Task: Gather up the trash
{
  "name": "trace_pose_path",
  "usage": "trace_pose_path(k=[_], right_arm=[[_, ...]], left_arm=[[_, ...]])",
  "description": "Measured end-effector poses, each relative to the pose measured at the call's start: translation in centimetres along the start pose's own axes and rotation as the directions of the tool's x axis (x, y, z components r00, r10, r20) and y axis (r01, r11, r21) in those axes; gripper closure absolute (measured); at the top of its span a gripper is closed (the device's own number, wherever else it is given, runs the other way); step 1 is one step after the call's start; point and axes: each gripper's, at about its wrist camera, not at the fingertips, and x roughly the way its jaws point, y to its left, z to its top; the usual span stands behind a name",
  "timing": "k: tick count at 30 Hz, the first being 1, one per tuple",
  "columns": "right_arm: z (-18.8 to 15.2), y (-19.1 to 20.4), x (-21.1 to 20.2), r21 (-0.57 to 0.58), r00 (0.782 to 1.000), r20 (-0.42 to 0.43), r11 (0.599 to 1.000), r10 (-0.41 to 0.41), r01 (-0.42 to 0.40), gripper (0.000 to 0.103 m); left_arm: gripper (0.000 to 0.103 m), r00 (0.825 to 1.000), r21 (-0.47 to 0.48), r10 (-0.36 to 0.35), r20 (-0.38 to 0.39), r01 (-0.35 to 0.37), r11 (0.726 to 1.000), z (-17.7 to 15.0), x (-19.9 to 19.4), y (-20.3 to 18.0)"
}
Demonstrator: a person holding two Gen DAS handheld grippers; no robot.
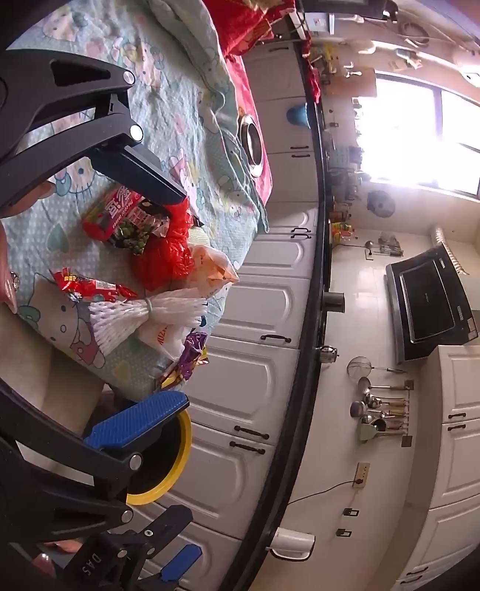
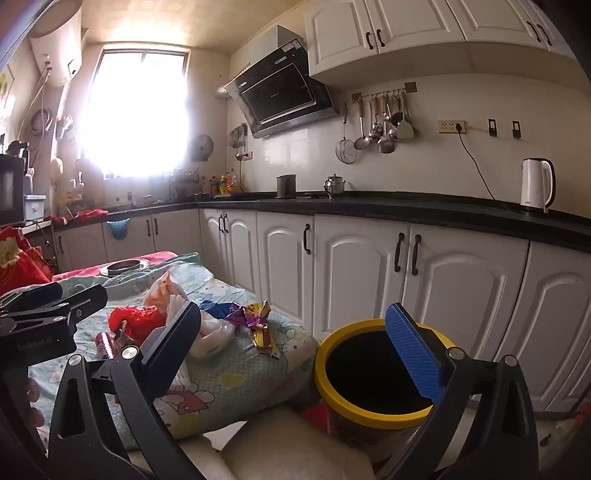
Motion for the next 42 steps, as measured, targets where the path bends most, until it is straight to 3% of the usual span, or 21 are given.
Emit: trace_pose_path(k=[42], right_arm=[[-0.05,-0.13,-0.11,-0.010,1.000,-0.009,1.000,-0.008,0.008,0.006]], left_arm=[[0.011,1.000,-0.024,0.008,0.009,-0.007,1.000,0.48,-0.44,0.26]])
